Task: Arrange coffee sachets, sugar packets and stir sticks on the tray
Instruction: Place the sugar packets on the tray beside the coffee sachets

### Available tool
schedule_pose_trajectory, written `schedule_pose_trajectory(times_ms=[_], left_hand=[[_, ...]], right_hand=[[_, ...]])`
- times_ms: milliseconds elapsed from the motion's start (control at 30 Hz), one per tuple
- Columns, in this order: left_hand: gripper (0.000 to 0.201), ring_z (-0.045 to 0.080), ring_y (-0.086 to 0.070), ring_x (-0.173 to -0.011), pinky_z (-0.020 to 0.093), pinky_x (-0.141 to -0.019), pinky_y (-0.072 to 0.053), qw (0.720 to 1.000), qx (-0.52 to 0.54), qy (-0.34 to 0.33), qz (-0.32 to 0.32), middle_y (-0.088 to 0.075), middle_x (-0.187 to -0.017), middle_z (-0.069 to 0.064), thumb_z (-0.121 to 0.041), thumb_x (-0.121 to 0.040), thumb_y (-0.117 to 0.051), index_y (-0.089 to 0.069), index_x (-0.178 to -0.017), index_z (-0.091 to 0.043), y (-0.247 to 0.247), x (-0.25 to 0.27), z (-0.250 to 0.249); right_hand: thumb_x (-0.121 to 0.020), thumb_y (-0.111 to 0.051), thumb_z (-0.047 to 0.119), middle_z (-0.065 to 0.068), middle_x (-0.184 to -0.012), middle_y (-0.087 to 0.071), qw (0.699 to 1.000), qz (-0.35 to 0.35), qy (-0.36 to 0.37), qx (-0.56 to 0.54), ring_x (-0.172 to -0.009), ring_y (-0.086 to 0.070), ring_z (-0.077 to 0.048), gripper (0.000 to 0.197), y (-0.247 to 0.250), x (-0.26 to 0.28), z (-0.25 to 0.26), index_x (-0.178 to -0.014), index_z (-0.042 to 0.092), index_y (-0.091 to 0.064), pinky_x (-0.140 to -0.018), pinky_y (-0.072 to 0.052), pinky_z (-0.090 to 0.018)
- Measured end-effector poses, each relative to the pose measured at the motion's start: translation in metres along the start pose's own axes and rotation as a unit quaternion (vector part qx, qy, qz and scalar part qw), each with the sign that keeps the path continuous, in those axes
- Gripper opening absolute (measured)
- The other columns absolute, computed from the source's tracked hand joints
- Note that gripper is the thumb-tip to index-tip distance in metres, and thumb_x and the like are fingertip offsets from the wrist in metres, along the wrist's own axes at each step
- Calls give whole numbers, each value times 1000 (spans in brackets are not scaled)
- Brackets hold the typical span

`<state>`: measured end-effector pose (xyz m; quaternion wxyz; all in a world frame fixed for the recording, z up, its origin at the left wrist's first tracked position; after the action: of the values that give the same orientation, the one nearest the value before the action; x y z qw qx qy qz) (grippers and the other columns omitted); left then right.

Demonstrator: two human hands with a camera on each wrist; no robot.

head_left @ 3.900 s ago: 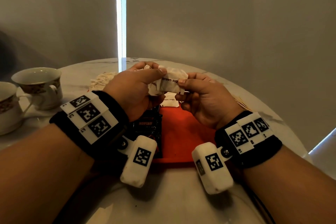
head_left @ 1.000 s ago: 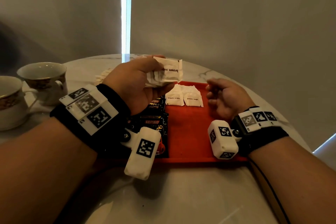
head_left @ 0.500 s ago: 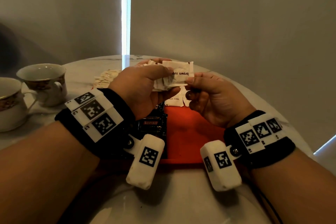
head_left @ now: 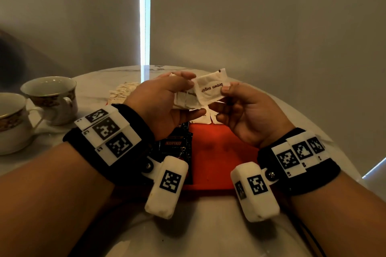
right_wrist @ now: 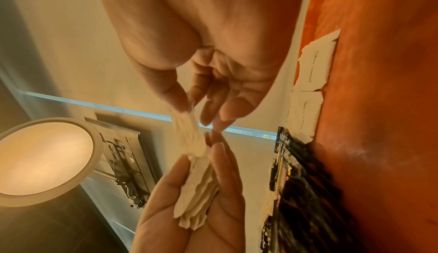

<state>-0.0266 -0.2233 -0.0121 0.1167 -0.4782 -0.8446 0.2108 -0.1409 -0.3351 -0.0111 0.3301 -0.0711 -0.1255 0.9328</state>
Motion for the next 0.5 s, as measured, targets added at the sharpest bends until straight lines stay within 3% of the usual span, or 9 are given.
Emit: schedule_pose_trajectory(times_ms=[133,233,300,367,500], left_hand=[[21,37,-65,-108,39,-64,-61,1000,-15,11,-11,-62,-122,18,-4,-96,-49,-64,-104,-16,2,1,0],[16,32,-64,-97,35,-63,-57,999,-30,19,2,-63,-120,18,-7,-92,-57,-67,-102,-16,0,2,3],[18,25,-67,-82,32,-61,-54,998,-50,22,29,-68,-104,14,-15,-85,-68,-65,-103,-14,-5,3,6],[21,20,-67,-69,29,-57,-52,996,-70,23,44,-70,-90,11,-20,-82,-70,-63,-100,-13,-9,4,8],[3,21,-70,-62,28,-52,-53,998,-61,14,32,-71,-85,13,-8,-96,-59,-59,-95,-11,-9,3,6]], right_hand=[[-97,-49,8,-10,-92,-66,999,-24,11,-36,-82,-66,-24,11,4,-1,3,-104,10,-57,-59,-47,-29],[-97,-53,7,-20,-103,-63,998,-10,13,-62,-87,-68,-31,31,-1,0,2,-126,-3,-55,-59,-55,-32],[-93,-59,9,-25,-105,-61,997,8,14,-73,-84,-66,-30,49,-7,1,1,-136,-10,-48,-58,-57,-32],[-86,-65,12,-28,-110,-61,997,17,13,-72,-88,-66,-31,57,-10,1,-1,-136,-11,-48,-65,-60,-36],[-83,-69,14,-33,-126,-60,997,19,15,-70,-101,-64,-36,56,-9,-1,-3,-133,-8,-51,-74,-59,-39]])
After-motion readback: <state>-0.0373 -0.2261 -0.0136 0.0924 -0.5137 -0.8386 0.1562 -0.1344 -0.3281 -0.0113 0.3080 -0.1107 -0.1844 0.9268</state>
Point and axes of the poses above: each hand's wrist, its own x-axis away from the middle knuckle, its own y-axis out of the back of the hand, z = x × y, the point moved 6 cm from there along -x, towards the middle knuckle
